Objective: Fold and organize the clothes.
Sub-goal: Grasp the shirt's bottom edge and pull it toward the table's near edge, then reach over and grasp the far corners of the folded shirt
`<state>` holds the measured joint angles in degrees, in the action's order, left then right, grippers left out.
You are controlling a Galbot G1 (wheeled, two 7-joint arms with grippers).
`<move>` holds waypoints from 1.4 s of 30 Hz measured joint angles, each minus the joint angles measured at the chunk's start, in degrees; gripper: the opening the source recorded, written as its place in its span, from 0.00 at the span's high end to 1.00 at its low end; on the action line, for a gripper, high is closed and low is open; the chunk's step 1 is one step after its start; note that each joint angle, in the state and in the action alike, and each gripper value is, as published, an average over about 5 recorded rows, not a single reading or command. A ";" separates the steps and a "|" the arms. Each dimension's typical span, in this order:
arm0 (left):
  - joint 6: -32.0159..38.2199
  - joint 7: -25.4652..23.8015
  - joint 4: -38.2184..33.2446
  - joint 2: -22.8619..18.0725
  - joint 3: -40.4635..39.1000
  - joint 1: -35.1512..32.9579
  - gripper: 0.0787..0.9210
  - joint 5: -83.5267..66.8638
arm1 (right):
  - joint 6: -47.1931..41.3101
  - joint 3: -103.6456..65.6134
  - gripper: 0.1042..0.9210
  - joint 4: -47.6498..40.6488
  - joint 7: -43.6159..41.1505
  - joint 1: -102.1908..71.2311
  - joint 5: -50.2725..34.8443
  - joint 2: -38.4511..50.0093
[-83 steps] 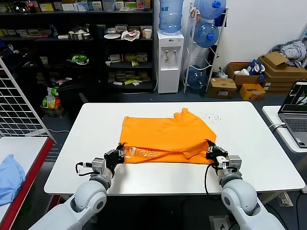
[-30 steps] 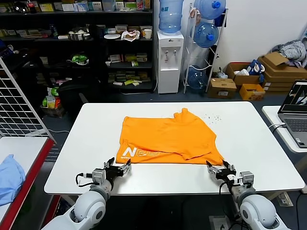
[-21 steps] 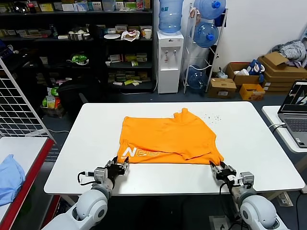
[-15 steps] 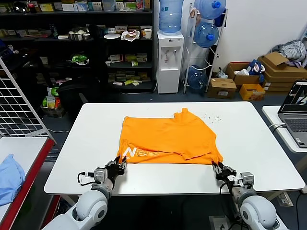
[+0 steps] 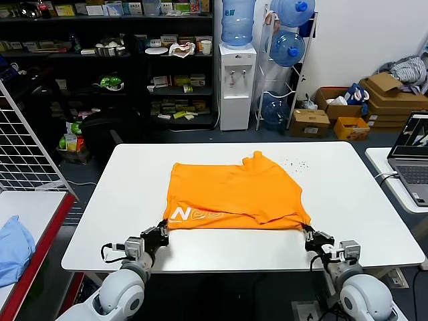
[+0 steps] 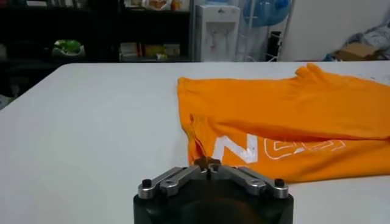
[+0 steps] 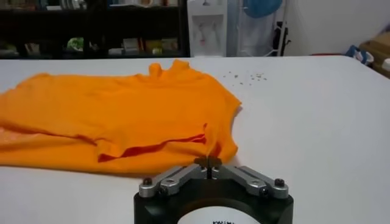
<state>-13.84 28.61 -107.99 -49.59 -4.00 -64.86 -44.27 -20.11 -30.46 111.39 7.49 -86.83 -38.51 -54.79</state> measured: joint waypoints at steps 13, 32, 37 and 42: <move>-1.12 2.47 -8.69 6.29 4.74 -7.73 0.98 -3.17 | -0.80 -5.04 0.98 6.91 2.54 -10.25 -1.01 1.08; -2.95 4.09 -18.85 9.78 8.46 -19.83 0.73 -4.21 | -1.75 -6.78 0.61 13.16 6.09 -18.31 1.27 0.36; -3.46 4.50 -19.74 10.76 9.35 -18.37 0.57 -5.88 | -1.85 -7.18 0.43 14.34 6.71 -16.37 0.21 1.93; -3.70 3.62 -18.46 11.07 9.31 -14.01 0.39 -8.27 | -2.32 -5.54 0.26 13.04 7.54 -9.85 -2.44 4.37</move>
<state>-17.54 32.23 -126.46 -38.52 5.30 -78.87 -52.54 -22.43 -36.00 124.44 15.03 -96.68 -40.94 -50.42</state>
